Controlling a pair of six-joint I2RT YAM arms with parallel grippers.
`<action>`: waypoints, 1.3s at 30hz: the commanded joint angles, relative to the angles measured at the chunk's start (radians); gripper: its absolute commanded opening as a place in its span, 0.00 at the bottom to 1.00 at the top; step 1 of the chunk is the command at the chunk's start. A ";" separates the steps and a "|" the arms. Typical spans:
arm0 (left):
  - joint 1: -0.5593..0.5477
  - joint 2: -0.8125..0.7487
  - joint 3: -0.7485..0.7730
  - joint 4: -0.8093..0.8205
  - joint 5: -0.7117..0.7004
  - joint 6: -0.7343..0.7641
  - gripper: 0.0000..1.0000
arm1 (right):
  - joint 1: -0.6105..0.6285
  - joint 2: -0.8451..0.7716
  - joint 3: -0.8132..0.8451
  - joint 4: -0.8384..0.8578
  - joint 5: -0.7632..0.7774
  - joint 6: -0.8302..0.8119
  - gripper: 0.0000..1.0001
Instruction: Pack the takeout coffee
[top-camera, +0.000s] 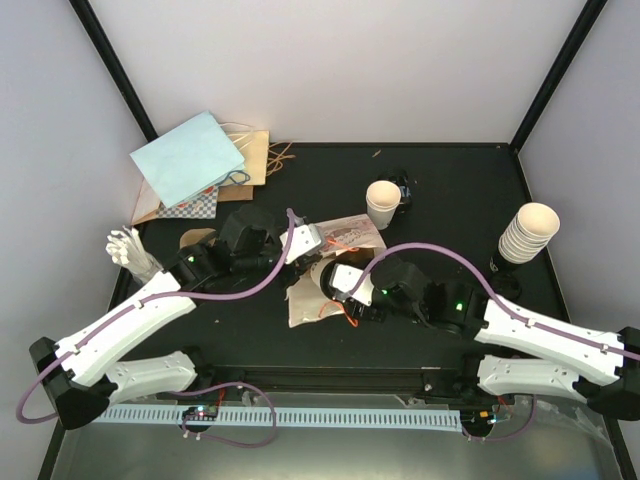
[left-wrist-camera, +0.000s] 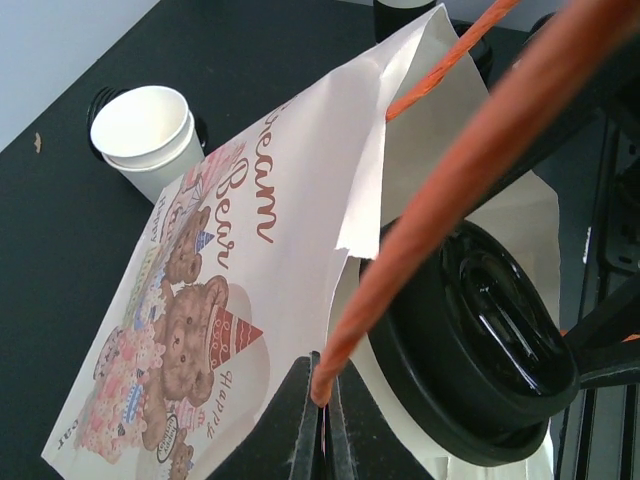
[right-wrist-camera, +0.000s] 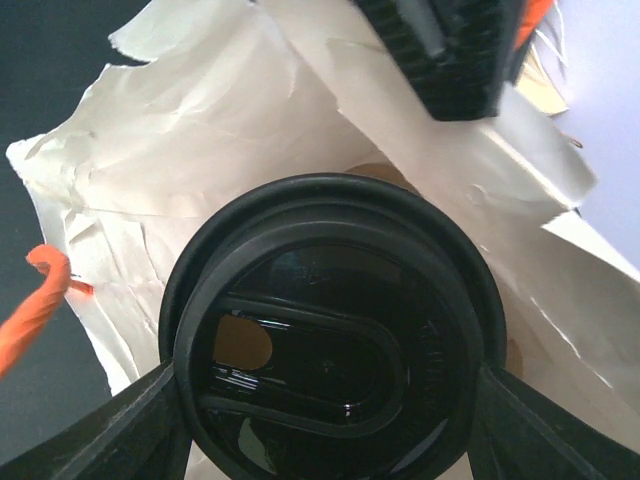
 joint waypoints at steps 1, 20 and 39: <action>-0.012 -0.021 0.055 -0.010 0.025 0.004 0.01 | 0.009 -0.014 -0.024 0.002 -0.032 -0.066 0.48; -0.034 -0.008 0.066 -0.019 0.023 -0.022 0.02 | 0.067 0.047 -0.034 -0.020 0.169 -0.237 0.48; -0.077 -0.003 0.116 -0.075 0.051 -0.051 0.01 | 0.088 0.142 -0.081 0.008 0.153 -0.324 0.49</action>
